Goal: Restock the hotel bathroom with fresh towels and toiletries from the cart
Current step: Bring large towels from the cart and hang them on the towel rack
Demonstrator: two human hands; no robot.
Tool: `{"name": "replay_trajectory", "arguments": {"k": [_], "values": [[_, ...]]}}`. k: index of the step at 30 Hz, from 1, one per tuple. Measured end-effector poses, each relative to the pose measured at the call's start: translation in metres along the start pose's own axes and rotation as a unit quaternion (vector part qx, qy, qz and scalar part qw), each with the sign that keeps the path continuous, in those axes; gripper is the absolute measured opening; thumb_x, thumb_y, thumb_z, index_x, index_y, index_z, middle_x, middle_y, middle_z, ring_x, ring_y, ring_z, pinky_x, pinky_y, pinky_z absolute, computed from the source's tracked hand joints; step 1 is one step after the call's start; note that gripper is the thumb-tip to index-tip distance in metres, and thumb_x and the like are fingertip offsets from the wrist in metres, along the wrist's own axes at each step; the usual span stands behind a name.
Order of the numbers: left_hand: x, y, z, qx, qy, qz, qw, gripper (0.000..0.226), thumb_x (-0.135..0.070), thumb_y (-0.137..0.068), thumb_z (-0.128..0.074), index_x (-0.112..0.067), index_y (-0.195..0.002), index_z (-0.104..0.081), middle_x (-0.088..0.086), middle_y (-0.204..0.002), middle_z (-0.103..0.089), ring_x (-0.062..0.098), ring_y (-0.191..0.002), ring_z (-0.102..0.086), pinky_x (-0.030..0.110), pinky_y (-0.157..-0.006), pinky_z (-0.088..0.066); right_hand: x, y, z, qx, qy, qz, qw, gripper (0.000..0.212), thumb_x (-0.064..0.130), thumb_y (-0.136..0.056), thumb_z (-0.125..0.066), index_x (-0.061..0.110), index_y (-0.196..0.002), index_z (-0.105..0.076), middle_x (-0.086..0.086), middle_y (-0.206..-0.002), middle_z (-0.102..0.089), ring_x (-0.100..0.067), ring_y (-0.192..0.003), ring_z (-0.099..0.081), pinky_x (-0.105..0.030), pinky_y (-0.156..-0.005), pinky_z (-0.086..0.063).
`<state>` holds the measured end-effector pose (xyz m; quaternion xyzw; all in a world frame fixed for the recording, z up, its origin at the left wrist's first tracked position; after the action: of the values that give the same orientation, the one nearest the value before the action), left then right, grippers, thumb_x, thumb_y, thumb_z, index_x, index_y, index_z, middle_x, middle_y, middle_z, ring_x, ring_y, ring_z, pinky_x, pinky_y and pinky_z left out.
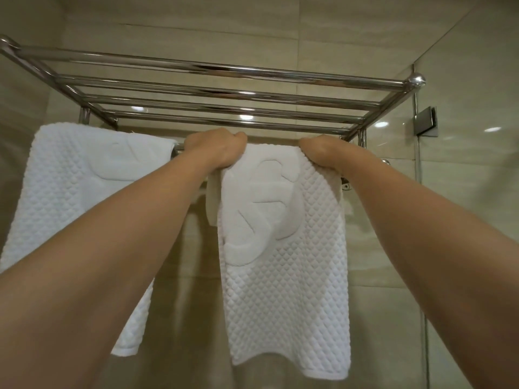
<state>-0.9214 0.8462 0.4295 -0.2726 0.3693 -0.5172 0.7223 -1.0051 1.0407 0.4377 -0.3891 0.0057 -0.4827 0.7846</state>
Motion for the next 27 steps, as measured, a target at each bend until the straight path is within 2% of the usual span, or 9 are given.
{"name": "replay_trajectory", "arguments": {"k": [3,6,10,12,17,21,23,25,27], "values": [[0.001,-0.002,-0.004,-0.038,0.013,-0.009,0.999,0.055,-0.043,-0.102,-0.018,-0.008,-0.105,-0.06,0.008,-0.086,-0.057,0.018,-0.073,-0.048,0.035,-0.072,-0.032,-0.003,0.001,-0.001,-0.012,-0.016,-0.003,1.0,0.041,0.044,-0.1,-0.031,0.015,-0.111,-0.057,-0.009,-0.105,-0.057,-0.025,-0.091,-0.055,-0.037,-0.082,-0.041],[0.001,0.0,-0.004,-0.093,0.065,-0.028,0.993,0.045,-0.042,-0.103,-0.025,-0.013,-0.093,-0.058,0.003,-0.077,-0.055,0.017,-0.071,-0.051,0.034,-0.069,-0.037,-0.005,0.004,0.0,-0.055,-0.044,0.009,0.998,0.041,0.039,-0.101,-0.034,0.01,-0.124,-0.053,-0.006,-0.1,-0.058,-0.021,-0.084,-0.056,-0.032,-0.069,-0.043],[0.004,0.008,0.003,-0.163,0.128,-0.056,0.977,0.035,-0.044,-0.102,-0.036,-0.02,-0.083,-0.053,-0.003,-0.072,-0.053,0.013,-0.065,-0.049,0.029,-0.056,-0.032,0.002,0.012,0.003,-0.193,-0.057,0.086,0.976,0.025,0.037,-0.102,-0.042,0.017,-0.105,-0.055,0.0,-0.088,-0.06,-0.021,-0.085,-0.058,-0.04,-0.078,-0.048],[0.008,0.014,0.006,-0.17,0.134,-0.058,0.975,0.038,-0.046,-0.102,-0.035,-0.02,-0.08,-0.053,-0.003,-0.071,-0.054,0.013,-0.063,-0.048,0.029,-0.058,-0.033,0.006,0.019,0.006,-0.245,-0.002,0.097,0.965,0.029,0.038,-0.103,-0.041,0.018,-0.092,-0.058,0.003,-0.074,-0.056,-0.02,-0.074,-0.054,-0.035,-0.071,-0.041],[0.008,0.034,-0.001,-0.125,0.02,-0.069,0.989,0.061,-0.058,-0.1,-0.017,-0.02,-0.112,-0.063,0.003,-0.097,-0.068,0.025,-0.093,-0.059,0.044,-0.098,-0.033,0.017,0.034,0.003,-0.28,0.141,0.105,0.944,0.057,0.041,-0.103,-0.023,0.011,-0.075,-0.063,-0.008,-0.073,-0.062,-0.03,-0.071,-0.058,-0.039,-0.076,-0.038],[0.011,0.037,-0.006,-0.111,-0.002,-0.06,0.992,0.065,-0.06,-0.099,-0.018,-0.016,-0.14,-0.044,0.01,-0.134,-0.057,0.031,-0.124,-0.05,0.05,-0.112,-0.023,0.019,0.036,-0.008,-0.265,0.166,0.097,0.945,0.061,0.043,-0.103,-0.017,0.012,-0.087,-0.068,-0.01,-0.08,-0.063,-0.029,-0.073,-0.055,-0.038,-0.075,-0.035],[0.007,0.041,-0.003,-0.146,0.012,-0.082,0.986,0.055,-0.053,-0.101,-0.027,-0.015,-0.139,-0.039,0.011,-0.137,-0.048,0.03,-0.12,-0.052,0.049,-0.106,-0.035,0.017,0.037,-0.01,-0.251,0.17,0.089,0.949,0.063,0.045,-0.103,-0.015,0.012,-0.095,-0.067,-0.011,-0.085,-0.064,-0.028,-0.077,-0.057,-0.037,-0.075,-0.041],[0.0,0.046,0.001,-0.193,0.041,-0.138,0.97,0.039,-0.043,-0.102,-0.036,-0.015,-0.127,-0.047,0.008,-0.126,-0.048,0.024,-0.105,-0.055,0.039,-0.085,-0.048,0.016,0.037,-0.012,-0.233,0.163,0.082,0.955,0.063,0.046,-0.102,-0.013,0.01,-0.109,-0.064,-0.014,-0.099,-0.065,-0.031,-0.092,-0.06,-0.042,-0.086,-0.047],[-0.004,0.049,0.001,-0.207,0.058,-0.18,0.96,0.032,-0.038,-0.101,-0.039,-0.017,-0.121,-0.052,0.003,-0.119,-0.049,0.019,-0.102,-0.053,0.029,-0.076,-0.046,0.013,0.039,-0.015,-0.215,0.138,0.069,0.964,0.06,0.045,-0.102,-0.014,0.01,-0.125,-0.057,-0.017,-0.121,-0.06,-0.035,-0.113,-0.053,-0.049,-0.099,-0.041]]}}
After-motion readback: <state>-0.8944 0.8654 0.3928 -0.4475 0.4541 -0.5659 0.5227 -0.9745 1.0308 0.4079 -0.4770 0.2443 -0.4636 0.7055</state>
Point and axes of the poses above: each hand's wrist, its own y-axis away from the middle knuckle, its own z-axis out of the back of the hand, x = y × z, the point moved 6 cm from there along -y, towards the middle knuckle
